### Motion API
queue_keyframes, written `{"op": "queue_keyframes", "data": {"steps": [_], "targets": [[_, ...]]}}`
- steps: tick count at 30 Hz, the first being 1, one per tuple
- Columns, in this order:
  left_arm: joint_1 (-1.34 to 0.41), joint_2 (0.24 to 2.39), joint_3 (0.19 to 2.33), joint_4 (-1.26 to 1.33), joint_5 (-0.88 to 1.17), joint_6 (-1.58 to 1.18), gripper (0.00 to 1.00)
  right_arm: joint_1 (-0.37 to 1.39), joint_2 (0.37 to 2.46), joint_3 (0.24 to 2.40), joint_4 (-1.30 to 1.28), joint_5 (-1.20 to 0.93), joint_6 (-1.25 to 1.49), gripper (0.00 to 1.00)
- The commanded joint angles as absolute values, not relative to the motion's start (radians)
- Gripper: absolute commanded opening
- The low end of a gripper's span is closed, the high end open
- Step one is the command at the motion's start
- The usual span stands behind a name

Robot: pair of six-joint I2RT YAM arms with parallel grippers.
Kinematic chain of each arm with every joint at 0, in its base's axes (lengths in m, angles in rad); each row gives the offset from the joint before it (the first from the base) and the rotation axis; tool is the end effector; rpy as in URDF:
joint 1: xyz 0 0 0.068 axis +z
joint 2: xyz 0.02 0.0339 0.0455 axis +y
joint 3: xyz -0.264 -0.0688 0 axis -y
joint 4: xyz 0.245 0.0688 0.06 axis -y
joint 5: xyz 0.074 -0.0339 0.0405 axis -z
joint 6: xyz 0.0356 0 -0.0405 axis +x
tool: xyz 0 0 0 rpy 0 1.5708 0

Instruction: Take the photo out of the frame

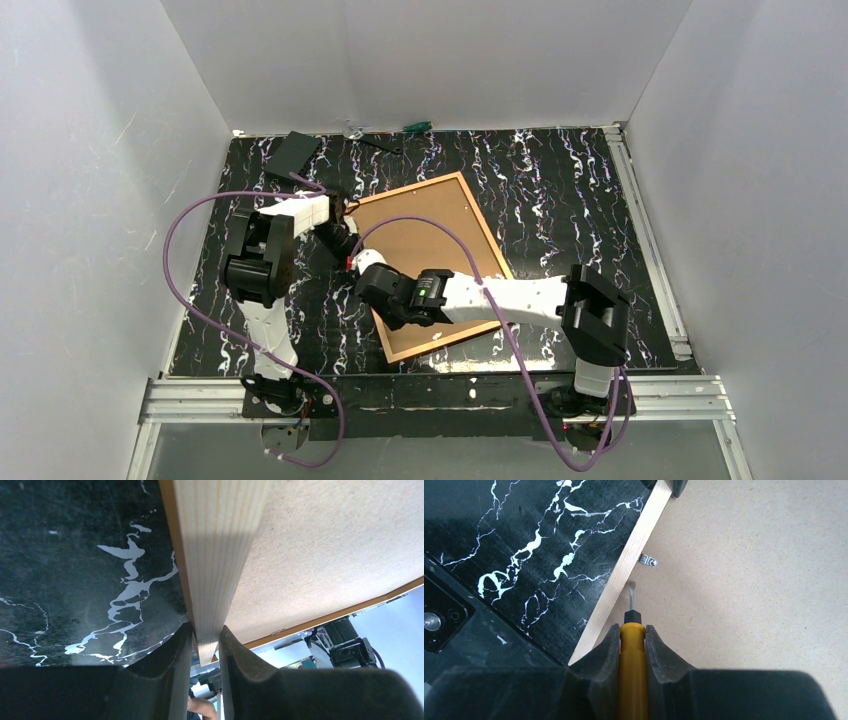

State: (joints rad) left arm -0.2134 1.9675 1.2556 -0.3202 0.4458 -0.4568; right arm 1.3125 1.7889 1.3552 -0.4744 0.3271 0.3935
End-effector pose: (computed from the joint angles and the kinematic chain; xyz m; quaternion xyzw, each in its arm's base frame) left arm 0.3888 -0.1000 0.1513 -0.0557 0.9403 -0.2866 0.1750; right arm 0.1109 0.3750 0.2378 -0.3663 0.8597 0.1405 0.3271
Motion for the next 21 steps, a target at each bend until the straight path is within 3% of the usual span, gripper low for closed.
{"op": "queue_keyframes", "data": {"steps": [1, 21], "targets": [[-0.216, 1.920, 1.226, -0.430, 0.426, -0.439, 0.00, 1.319, 1.848, 1.390, -0.462, 0.352, 0.376, 0.01], [-0.249, 1.915, 1.164, -0.393, 0.436, -0.465, 0.00, 1.240, 1.979, 1.532, -0.324, 0.601, 0.221, 0.01]]}}
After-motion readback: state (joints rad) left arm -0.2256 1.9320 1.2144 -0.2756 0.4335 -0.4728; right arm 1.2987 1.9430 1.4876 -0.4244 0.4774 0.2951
